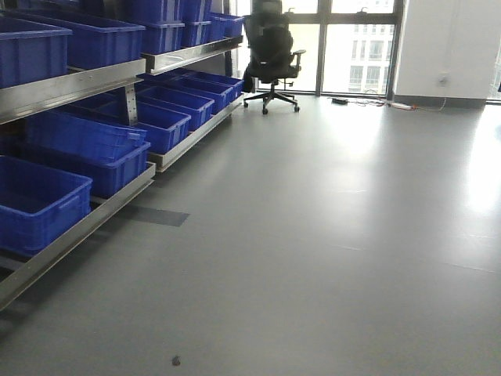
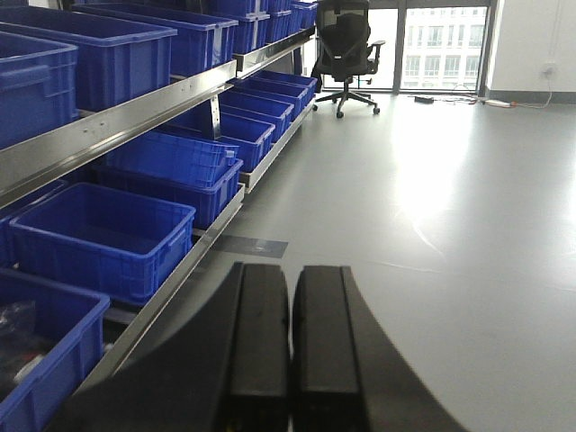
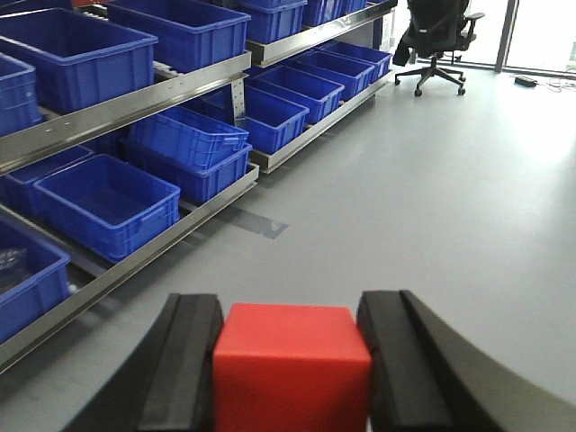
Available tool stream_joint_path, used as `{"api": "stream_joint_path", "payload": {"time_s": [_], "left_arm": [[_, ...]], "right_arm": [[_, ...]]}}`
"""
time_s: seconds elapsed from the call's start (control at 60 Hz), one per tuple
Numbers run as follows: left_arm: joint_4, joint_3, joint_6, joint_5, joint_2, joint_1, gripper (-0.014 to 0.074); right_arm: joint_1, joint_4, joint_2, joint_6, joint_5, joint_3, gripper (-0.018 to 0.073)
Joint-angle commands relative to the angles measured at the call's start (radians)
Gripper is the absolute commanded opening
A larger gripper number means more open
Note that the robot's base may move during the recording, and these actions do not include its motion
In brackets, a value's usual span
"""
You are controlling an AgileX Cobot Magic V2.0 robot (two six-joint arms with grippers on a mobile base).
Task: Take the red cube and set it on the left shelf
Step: 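Turn the base toward the shelving rack of blue bins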
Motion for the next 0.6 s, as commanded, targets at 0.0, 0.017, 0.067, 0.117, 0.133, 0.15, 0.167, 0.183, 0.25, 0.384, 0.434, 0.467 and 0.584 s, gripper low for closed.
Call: {"api": "stream_joint_path", "payload": {"time_s": [0.0,0.017,0.067,0.117,0.133,0.15,0.167,0.183,0.25,0.384,0.434,0.467,0.584], "left_arm": [[-0.003,0.025,0.000,-0.086,-0.015,0.000,0.0102],[-0.003,0.025,0.000,-0.086,-0.015,0.000,0.0102],[-0.003,0.025,0.000,-0.086,-0.015,0.000,0.0102],[-0.003,0.025,0.000,-0.086,-0.015,0.000,0.0102],[-0.003,0.025,0.000,-0.086,-0.015,0.000,0.0102],[-0.003,0.025,0.000,-0.086,-0.015,0.000,0.0102],[-0.003,0.025,0.000,-0.086,-0.015,0.000,0.0102],[-0.003,0.025,0.000,-0.086,-0.015,0.000,0.0102],[-0.003,0.025,0.000,-0.086,-0.015,0.000,0.0102],[-0.003,0.025,0.000,-0.086,-0.015,0.000,0.0102],[-0.003,0.025,0.000,-0.086,-0.015,0.000,0.0102],[-0.003,0.025,0.000,-0.086,-0.015,0.000,0.0102],[-0.003,0.025,0.000,-0.086,-0.015,0.000,0.0102]], "right_arm": [[-0.007,-0.007,0.013,-0.002,-0.089,-0.027,0.0057],[-0.007,-0.007,0.013,-0.002,-0.089,-0.026,0.0057],[-0.007,-0.007,0.013,-0.002,-0.089,-0.026,0.0057],[-0.007,-0.007,0.013,-0.002,-0.089,-0.026,0.0057],[-0.007,-0.007,0.013,-0.002,-0.089,-0.026,0.0057],[-0.007,-0.007,0.013,-0.002,-0.089,-0.026,0.0057],[-0.007,-0.007,0.013,-0.002,-0.089,-0.026,0.0057],[-0.007,-0.007,0.013,-0.002,-0.089,-0.026,0.0057],[-0.007,-0.007,0.013,-0.002,-0.089,-0.026,0.0057],[-0.007,-0.007,0.013,-0.002,-0.089,-0.026,0.0057],[-0.007,-0.007,0.013,-0.002,-0.089,-0.026,0.0057],[-0.007,-0.007,0.013,-0.002,-0.089,-0.026,0.0057],[-0.007,-0.007,0.013,-0.002,-0.089,-0.026,0.0057]]}}
